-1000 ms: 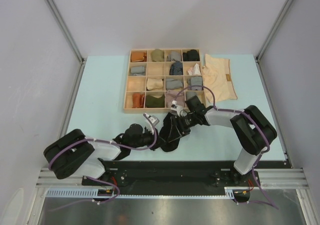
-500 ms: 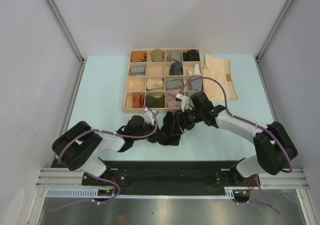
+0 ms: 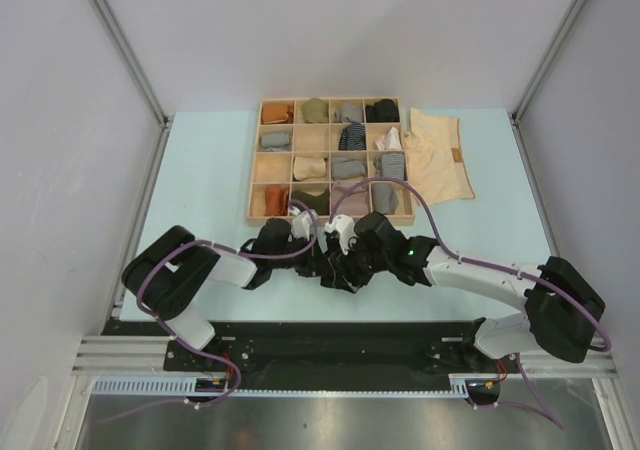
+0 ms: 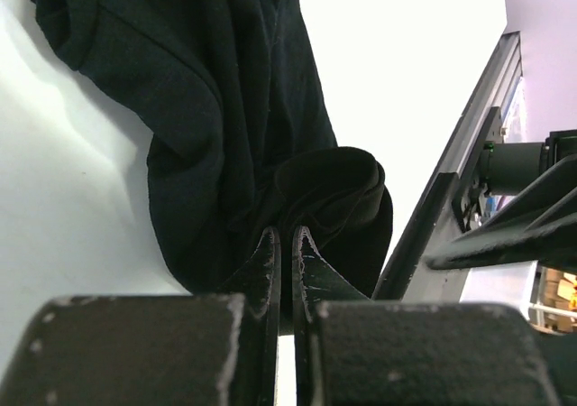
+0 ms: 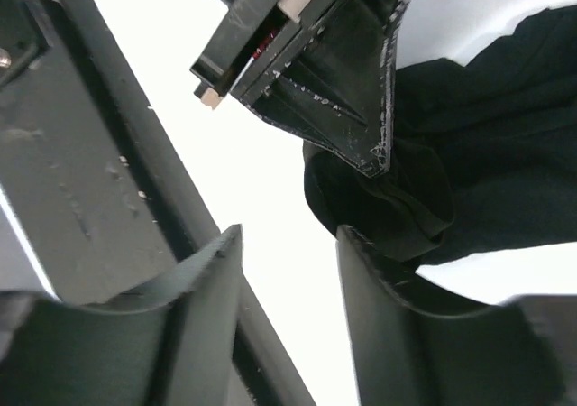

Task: Roll the underwear
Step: Roll the underwear to the center of the board.

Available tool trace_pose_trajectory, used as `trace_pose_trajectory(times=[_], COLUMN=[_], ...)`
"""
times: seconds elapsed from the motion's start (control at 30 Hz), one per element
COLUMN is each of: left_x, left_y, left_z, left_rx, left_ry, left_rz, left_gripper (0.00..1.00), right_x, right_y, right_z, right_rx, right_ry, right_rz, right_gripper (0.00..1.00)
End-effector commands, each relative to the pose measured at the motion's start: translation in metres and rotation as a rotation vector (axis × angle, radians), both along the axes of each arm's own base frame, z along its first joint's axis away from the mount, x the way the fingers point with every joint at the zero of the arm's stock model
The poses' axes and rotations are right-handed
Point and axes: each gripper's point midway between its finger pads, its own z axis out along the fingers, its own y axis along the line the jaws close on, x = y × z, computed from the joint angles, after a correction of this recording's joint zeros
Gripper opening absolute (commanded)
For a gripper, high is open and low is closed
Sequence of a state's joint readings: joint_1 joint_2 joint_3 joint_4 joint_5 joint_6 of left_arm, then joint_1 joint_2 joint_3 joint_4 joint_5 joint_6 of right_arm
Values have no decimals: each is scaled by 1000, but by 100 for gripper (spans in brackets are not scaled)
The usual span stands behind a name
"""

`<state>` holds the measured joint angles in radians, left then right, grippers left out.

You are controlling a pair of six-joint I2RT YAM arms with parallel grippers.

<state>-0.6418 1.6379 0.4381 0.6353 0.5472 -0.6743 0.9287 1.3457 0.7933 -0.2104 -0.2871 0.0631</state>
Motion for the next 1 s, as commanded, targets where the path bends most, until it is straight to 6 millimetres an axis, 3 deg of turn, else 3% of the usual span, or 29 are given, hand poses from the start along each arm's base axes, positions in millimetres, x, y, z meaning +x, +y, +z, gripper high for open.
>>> trace_pose_trajectory(times=[0.0, 0.2, 0.47, 0.6, 0.7, 0.73, 0.8, 0.83, 0.97], left_x=[11, 15, 18, 20, 23, 27, 31, 33, 33], left_y=[9, 11, 9, 5, 4, 2, 8, 9, 29], left_z=[-17, -20, -15, -2, 12, 29, 37, 53, 56], left_rx=[70, 85, 82, 56, 53, 35, 71, 64, 145], left_ry=[36, 49, 34, 2, -22, -72, -107, -151, -188], left_rz=[58, 74, 61, 48, 43, 36, 49, 57, 110], left_gripper=[0, 0, 0, 2, 29, 47, 61, 64, 73], right_x=[9, 10, 52, 67, 70, 70, 69, 68, 65], right_y=[4, 8, -7, -11, -14, -15, -19, -22, -23], right_z=[-12, -33, -50, -56, -68, -75, -83, -88, -93], right_rx=[-30, -63, -129, -133, -146, -160, -180, -195, -199], right_ry=[-63, -24, -87, -95, -64, -51, -28, -13, 14], right_rz=[-9, -25, -230, -282, -295, -297, -311, -314, -324], right_gripper=[45, 36, 32, 32, 32, 32, 32, 31, 31])
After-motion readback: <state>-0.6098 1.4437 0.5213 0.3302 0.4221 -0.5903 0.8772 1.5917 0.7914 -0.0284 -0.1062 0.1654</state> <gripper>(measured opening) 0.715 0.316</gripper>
